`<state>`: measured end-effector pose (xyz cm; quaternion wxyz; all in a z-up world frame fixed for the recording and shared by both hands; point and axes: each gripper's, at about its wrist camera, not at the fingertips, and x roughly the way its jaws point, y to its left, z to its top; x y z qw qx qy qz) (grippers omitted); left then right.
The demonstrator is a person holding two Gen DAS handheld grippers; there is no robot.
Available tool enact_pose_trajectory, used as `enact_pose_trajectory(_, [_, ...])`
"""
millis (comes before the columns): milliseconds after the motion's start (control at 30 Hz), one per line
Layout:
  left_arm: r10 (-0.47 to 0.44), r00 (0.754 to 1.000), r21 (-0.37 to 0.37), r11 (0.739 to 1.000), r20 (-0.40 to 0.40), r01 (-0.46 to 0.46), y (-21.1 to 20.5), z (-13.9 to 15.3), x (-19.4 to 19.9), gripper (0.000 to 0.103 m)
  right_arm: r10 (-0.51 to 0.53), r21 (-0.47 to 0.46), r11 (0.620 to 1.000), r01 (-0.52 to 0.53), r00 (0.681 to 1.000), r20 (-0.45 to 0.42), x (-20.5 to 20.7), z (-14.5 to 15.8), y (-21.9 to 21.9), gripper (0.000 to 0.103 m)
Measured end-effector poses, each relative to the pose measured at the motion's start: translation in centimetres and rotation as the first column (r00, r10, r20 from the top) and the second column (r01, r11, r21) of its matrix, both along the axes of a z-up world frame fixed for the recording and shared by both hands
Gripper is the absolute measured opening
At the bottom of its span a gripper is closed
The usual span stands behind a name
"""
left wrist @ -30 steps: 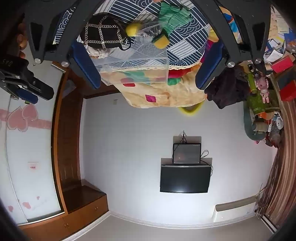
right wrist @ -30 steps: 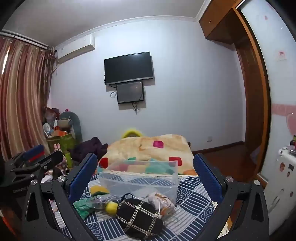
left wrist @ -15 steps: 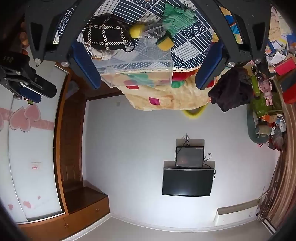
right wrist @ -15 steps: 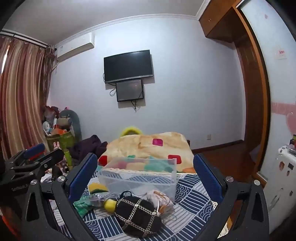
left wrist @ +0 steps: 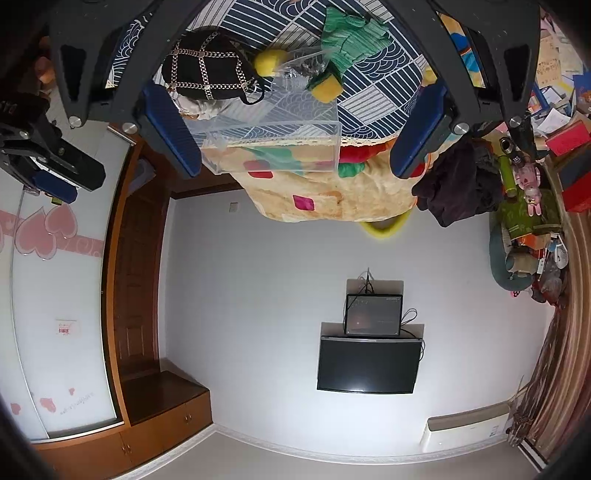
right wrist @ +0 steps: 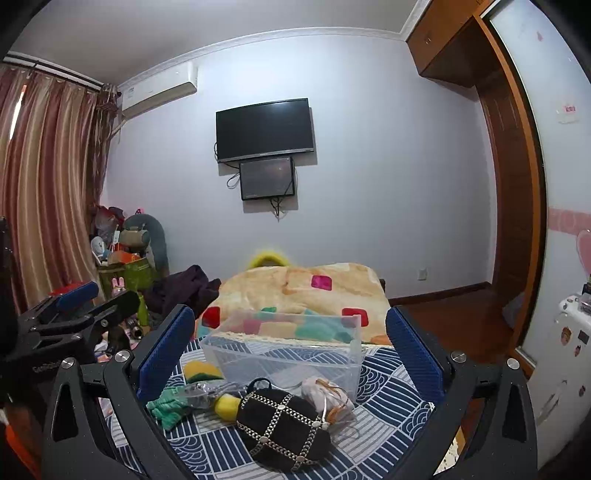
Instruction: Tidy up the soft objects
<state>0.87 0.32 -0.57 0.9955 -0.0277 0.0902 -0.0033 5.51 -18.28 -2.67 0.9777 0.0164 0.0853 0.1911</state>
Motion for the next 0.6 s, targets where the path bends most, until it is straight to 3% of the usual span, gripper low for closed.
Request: enact_pose_trajectory(600, [-0.004, 1.000, 0.005, 1.000, 0.006, 0.004, -0.16, -0.17, -0.20, 0.103, 0.004, -0.002, 1.000, -0.004, 1.000, 0.004, -0.06, -0.07, 0.25, 0.103])
